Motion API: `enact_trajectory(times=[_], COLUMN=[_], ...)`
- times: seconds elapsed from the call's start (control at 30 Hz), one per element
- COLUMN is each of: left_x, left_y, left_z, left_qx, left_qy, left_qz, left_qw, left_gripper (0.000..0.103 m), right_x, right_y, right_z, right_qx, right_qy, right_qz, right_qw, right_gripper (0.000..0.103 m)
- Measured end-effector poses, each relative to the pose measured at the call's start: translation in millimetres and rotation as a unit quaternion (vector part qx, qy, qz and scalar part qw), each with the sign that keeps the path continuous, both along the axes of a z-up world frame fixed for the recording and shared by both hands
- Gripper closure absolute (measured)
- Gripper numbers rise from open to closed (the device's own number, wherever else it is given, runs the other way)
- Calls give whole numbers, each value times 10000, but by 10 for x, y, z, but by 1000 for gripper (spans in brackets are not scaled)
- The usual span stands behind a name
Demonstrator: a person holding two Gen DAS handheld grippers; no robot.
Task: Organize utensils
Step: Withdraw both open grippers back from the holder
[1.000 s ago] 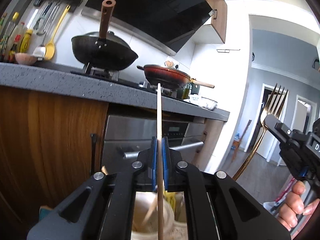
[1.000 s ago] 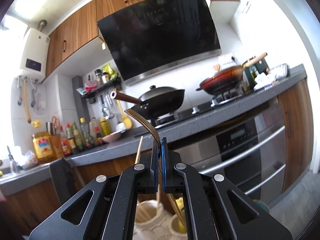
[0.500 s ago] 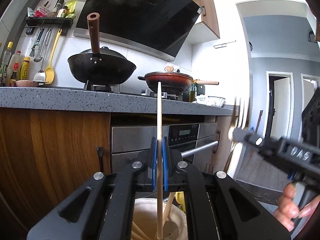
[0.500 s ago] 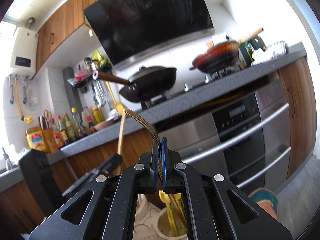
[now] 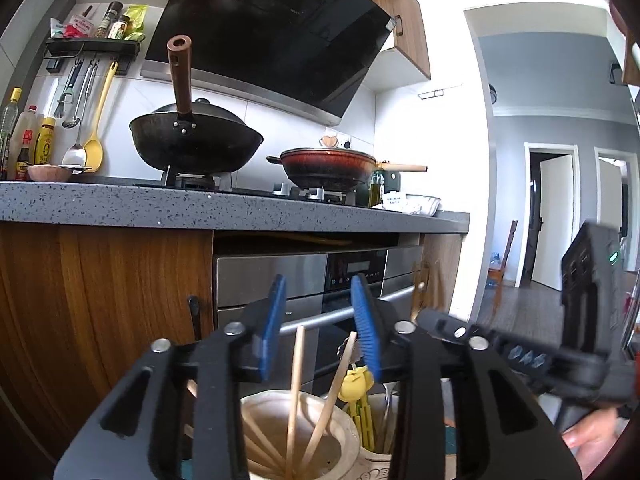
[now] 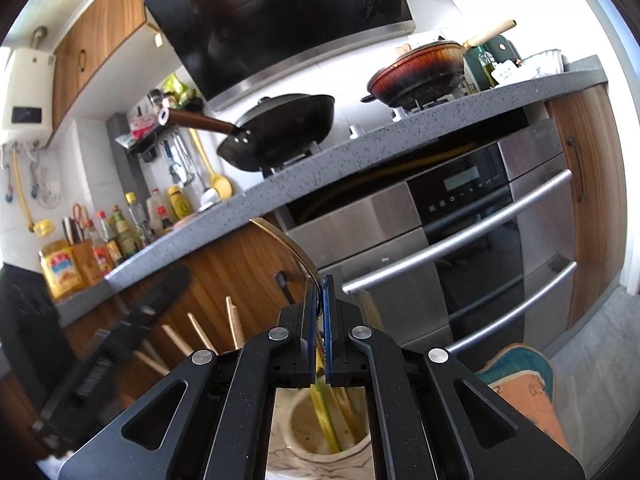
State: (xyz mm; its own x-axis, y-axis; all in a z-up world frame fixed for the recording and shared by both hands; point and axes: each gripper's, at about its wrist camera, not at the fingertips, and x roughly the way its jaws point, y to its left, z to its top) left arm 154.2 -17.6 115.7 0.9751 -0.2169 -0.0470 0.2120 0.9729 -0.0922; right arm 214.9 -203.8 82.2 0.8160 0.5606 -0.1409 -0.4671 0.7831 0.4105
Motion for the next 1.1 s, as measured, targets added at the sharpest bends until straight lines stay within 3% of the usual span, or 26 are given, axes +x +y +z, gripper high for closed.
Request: enact_trajectory(times=[0.3, 0.37, 0.53, 0.67, 0.77, 0.87, 1.1], left_x=[-114, -171, -353, -546, -721, -862, -1157], left_y=[65, 107, 202, 295, 329, 326, 310], left_z=[22, 18, -1, -83, -200, -301, -566], left_qx=[8, -28, -48, -149, -119, -8, 140], left_qy=[83, 114, 255, 436, 628, 741, 879], left_qz=[51, 79, 211, 263, 355, 454, 658], left_qw=[10000, 9999, 9994, 9986, 9973, 9962, 9939], left_gripper=[51, 50, 48, 28, 6, 5, 5], right_x=[78, 64, -59, -282, -488, -710, -1117], right_y=[114, 116, 81, 60, 72, 40, -122], right_z=[-146, -159, -165, -177, -202, -262, -452], right_qx=[-317, -329, -481, -616, -832, -1031, -1281], right_qy=[141, 159, 127, 70, -38, -158, -339], right_qz=[26, 2, -183, -214, -237, -350, -743], right_qw=[9994, 9993, 9986, 9978, 9962, 9939, 9884], right_gripper=[97, 76, 52, 31, 17, 10, 5])
